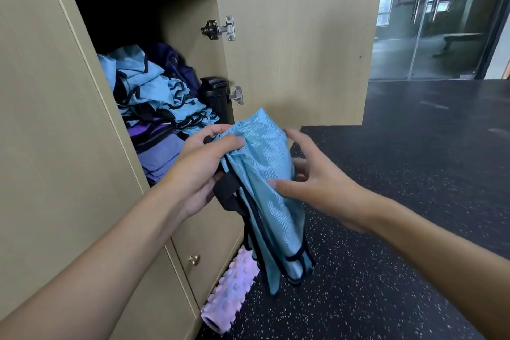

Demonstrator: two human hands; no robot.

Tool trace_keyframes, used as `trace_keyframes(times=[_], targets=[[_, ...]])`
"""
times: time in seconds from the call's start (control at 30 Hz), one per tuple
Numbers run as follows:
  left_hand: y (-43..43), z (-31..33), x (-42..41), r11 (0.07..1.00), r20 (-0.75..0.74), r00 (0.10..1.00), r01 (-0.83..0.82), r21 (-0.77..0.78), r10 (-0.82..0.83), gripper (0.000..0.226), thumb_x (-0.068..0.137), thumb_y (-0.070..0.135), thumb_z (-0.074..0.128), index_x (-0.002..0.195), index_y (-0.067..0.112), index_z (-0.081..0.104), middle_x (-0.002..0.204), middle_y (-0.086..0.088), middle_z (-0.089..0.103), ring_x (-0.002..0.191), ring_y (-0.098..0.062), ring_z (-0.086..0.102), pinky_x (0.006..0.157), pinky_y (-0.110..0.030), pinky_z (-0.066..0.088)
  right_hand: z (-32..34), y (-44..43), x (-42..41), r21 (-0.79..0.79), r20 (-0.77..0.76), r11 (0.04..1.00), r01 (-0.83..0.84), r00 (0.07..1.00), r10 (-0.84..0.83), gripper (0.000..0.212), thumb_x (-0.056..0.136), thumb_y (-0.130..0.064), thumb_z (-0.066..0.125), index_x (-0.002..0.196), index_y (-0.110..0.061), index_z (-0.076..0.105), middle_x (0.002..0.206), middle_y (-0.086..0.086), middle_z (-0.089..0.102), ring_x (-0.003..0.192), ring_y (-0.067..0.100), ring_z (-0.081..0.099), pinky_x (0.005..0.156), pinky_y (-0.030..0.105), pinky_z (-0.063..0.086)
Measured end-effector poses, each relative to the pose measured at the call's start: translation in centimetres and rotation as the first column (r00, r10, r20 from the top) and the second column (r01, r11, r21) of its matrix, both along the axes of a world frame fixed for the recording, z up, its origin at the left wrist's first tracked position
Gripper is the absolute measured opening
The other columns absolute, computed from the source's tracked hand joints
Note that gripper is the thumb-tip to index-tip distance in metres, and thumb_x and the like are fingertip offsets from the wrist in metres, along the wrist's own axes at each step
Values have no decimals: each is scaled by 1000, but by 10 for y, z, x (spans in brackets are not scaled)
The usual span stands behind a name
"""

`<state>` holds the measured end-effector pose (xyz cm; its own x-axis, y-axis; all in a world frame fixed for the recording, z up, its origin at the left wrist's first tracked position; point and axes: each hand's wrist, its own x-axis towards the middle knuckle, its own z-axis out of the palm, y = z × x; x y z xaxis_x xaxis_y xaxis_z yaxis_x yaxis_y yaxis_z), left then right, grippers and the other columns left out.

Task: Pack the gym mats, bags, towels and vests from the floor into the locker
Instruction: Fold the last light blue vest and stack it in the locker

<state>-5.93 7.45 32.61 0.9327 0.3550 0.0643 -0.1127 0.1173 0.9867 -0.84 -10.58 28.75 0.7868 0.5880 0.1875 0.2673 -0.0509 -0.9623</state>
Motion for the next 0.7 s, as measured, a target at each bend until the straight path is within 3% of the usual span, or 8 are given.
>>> trace_keyframes(times=[0.07, 0.13, 0.2, 0.3, 0.37, 0.53, 0.63, 0.7], targets=[[-3, 0, -3, 1000, -23, 1000, -7, 7, 7, 31, 91, 15, 69, 120, 17, 61, 91, -3, 72, 70, -21, 68, 54, -37, 59, -2, 1, -3, 25, -17, 1000, 11, 1000, -11, 69, 78, -7, 81, 133, -27, 43, 103, 1, 73, 89, 13, 73, 72, 27, 59], [-10, -3, -4, 1000, -19, 1000, 0, -18, 0, 44, 89, 22, 72, 128, 20, 53, 95, -1, 71, 68, -17, 68, 49, -31, 55, -2, 4, -4, 63, 42, 992, 106, 993, -109, 61, 77, -6, 82, 123, -24, 46, 99, -4, 72, 86, 10, 73, 74, 29, 60], [-13, -11, -2, 998, 9, 998, 58, -23, -57, 73, 82, 28, 79, 143, 26, 38, 106, 3, 73, 81, -14, 72, 70, -35, 60, -1, 6, -3, 129, 47, 976, 174, 982, -181, 63, 79, -3, 80, 125, -24, 44, 97, -5, 71, 85, 11, 73, 75, 32, 61], [-13, -23, -4, 969, -3, 990, 141, 204, -144, 118, 63, 43, 89, 150, 54, 10, 132, 16, 62, 114, -12, 67, 99, -46, 53, 2, 5, -1, 201, 75, 948, 247, 961, -266, 73, 81, -6, 78, 134, -34, 36, 110, 2, 68, 90, 16, 72, 78, 35, 61], [-13, -31, -6, 935, 40, 986, 142, 325, -164, 128, 60, 40, 93, 149, 60, 3, 145, 21, 47, 131, -7, 53, 108, -43, 46, 4, 3, 0, 214, 89, 933, 290, 945, -314, 74, 81, -10, 78, 132, -44, 36, 117, 7, 65, 94, 22, 72, 79, 42, 61], [-17, -38, -6, 907, 200, 964, 81, 414, -177, 119, 65, 19, 92, 145, 65, 17, 159, 13, 32, 141, -16, 43, 107, -44, 48, 10, 3, -5, 284, -36, 915, 288, 956, -290, 54, 85, -7, 75, 119, -36, 44, 98, 12, 68, 74, 25, 72, 68, 46, 62], [-16, -32, -2, 936, 272, 956, 6, 353, -108, 110, 64, 17, 91, 144, 59, 28, 147, -1, 53, 131, -28, 55, 105, -52, 48, 11, -1, -4, 255, -36, 948, 187, 982, -184, 63, 81, -10, 80, 125, -33, 42, 106, 4, 66, 83, 17, 73, 75, 35, 62], [-15, -27, -3, 968, 279, 960, -34, 247, -37, 97, 74, 3, 84, 144, 45, 33, 120, -10, 71, 107, -30, 70, 91, -52, 56, 9, -3, -4, 131, 20, 987, 91, 995, -95, 77, 74, -9, 84, 132, -34, 42, 116, 0, 64, 94, 12, 71, 80, 28, 60]])
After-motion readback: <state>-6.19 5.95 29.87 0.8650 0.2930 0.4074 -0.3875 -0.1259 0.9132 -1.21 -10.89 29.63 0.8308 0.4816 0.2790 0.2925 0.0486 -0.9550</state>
